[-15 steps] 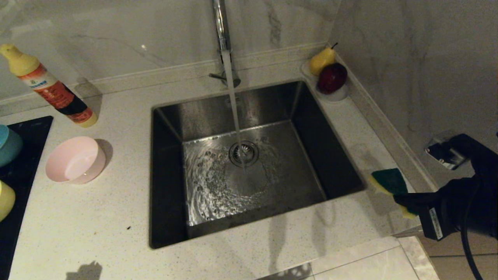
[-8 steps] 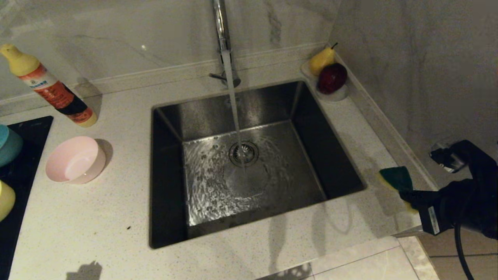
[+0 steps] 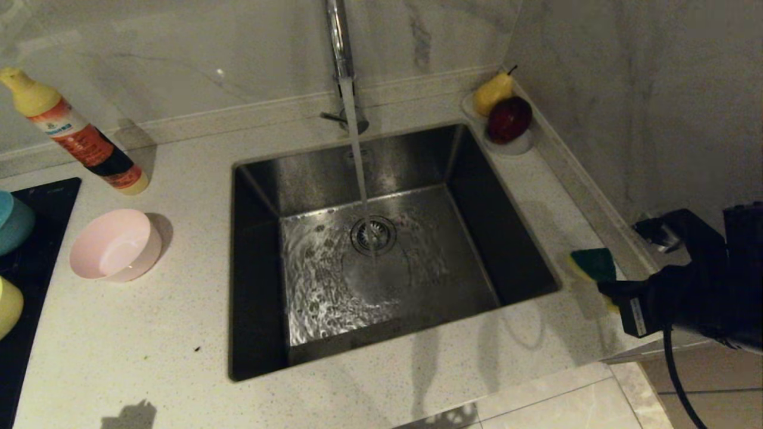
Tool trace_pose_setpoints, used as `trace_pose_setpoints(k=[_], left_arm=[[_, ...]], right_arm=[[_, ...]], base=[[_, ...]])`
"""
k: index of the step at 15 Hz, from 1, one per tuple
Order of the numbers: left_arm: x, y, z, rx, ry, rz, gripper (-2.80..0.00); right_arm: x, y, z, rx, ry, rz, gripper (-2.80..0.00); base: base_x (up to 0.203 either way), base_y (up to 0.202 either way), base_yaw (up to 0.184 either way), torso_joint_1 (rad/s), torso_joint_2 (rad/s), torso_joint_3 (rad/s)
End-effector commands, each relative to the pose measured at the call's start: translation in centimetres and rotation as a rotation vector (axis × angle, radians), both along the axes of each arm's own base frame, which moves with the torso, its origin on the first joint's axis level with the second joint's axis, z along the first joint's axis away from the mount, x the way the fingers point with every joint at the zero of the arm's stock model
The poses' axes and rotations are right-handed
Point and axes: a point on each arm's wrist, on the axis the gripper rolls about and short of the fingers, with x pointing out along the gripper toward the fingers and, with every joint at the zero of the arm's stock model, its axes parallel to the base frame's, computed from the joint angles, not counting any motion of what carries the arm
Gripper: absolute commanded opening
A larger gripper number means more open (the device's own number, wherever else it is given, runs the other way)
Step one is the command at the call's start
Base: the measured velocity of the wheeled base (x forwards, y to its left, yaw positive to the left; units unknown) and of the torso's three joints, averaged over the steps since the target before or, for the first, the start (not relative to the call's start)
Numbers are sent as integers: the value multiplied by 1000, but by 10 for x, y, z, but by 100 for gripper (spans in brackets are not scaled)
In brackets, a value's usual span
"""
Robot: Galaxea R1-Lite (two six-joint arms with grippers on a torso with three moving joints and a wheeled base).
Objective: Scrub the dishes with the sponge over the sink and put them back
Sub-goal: Put down the sponge
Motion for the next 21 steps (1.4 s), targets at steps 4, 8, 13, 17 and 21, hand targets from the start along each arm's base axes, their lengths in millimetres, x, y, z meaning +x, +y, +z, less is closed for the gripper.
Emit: trace_pose_setpoints(k=[4,8,13,17,21], left_arm=[[3,0,-11,0,41,1,-280],[3,0,-11,2,40,1,-280],[3,0,-11,0,41,1,-280],[3,0,-11,2,40,1,-280],[3,0,-11,1,41,0,-280]], right_arm=[[35,5,-18,-3,-7,-27,-280],[49,8,-17,-9,-14,-67,-280],[56,9,-11,-3,-42,-84,-280],[63,12,-10,11,-48,-93,-280],[66,13,-7,5,-60,-112,0]], base=[[0,0,0,0,0,0],[0,0,0,0,0,0],[0,0,0,0,0,0],[0,0,0,0,0,0],[0,0,0,0,0,0]])
